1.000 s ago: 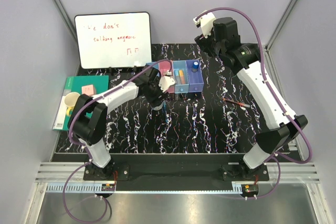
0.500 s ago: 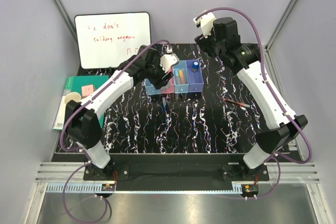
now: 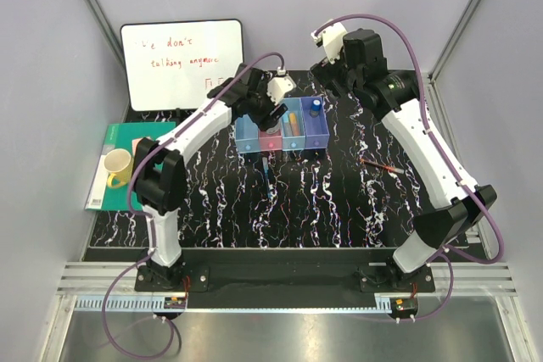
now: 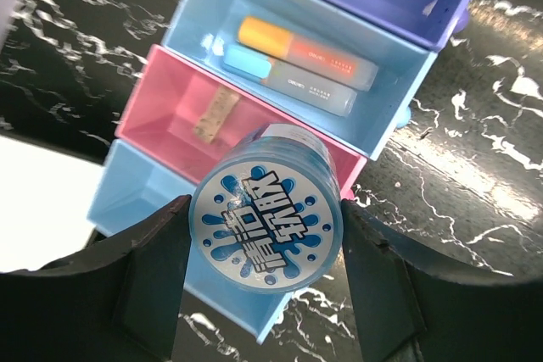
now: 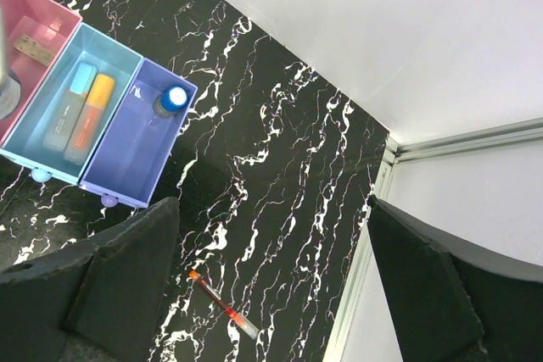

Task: Sort the stationery into containers
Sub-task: Place the stationery in the storage box.

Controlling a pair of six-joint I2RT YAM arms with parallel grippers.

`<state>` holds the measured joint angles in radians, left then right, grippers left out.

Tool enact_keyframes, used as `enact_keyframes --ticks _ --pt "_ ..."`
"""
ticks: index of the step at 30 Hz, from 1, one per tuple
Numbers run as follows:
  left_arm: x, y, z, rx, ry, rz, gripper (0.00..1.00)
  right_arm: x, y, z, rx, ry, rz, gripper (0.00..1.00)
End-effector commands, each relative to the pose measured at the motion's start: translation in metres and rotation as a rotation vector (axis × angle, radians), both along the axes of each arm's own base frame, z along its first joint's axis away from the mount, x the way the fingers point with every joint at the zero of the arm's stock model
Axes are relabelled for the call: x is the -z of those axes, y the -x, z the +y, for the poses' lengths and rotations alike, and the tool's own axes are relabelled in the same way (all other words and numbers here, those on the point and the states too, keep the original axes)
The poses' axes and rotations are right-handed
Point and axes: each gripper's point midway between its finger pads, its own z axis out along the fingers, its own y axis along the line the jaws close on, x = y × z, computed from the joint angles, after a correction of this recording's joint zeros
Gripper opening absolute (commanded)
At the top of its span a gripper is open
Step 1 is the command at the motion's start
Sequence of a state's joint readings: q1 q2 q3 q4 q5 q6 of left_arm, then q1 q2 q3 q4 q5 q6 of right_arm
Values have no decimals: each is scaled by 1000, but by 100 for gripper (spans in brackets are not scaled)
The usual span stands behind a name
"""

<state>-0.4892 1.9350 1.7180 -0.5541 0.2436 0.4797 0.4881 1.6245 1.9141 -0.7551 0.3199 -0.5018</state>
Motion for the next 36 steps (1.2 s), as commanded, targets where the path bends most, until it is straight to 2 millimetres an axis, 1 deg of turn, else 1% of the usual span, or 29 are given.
enact_keyframes --ticks 1,9,11,14,15,16,17,20,26,32,33,34,35,36 --pt "-18 -25 -14 19 51 -94 0 -11 7 -2 -10 -13 -21 100" --pt "8 -41 -16 7 19 -92 0 -12 5 -2 -4 -19 -22 100" --pt "10 -42 -16 11 21 -88 0 -9 3 -2 -1 -14 -19 100" --pt "20 -41 -17 17 14 -70 0 3 3 -7 15 16 3 100" --pt "23 -40 -17 21 14 -63 0 16 5 -9 17 30 32 100" --pt "25 -39 -17 24 12 -61 0 24 6 -11 22 38 48 100" --pt "30 -37 -16 28 7 -50 0 40 9 -12 20 55 82 100" --pt "40 -35 -14 32 -9 -36 0 48 15 -14 18 55 102 100" --pt "57 -34 -16 40 -22 -6 0 44 12 -13 21 47 92 100" --pt "68 -29 -16 49 -34 14 0 43 11 -13 24 43 91 100" --pt "71 -29 -16 50 -39 17 2 43 11 -12 23 43 91 100" --pt "73 -28 -15 48 -42 22 7 43 11 -14 25 45 90 100" --pt "75 -28 -14 47 -46 24 17 44 12 -14 26 45 92 100" --pt "74 -28 -14 45 -46 23 34 45 12 -14 25 48 94 100"
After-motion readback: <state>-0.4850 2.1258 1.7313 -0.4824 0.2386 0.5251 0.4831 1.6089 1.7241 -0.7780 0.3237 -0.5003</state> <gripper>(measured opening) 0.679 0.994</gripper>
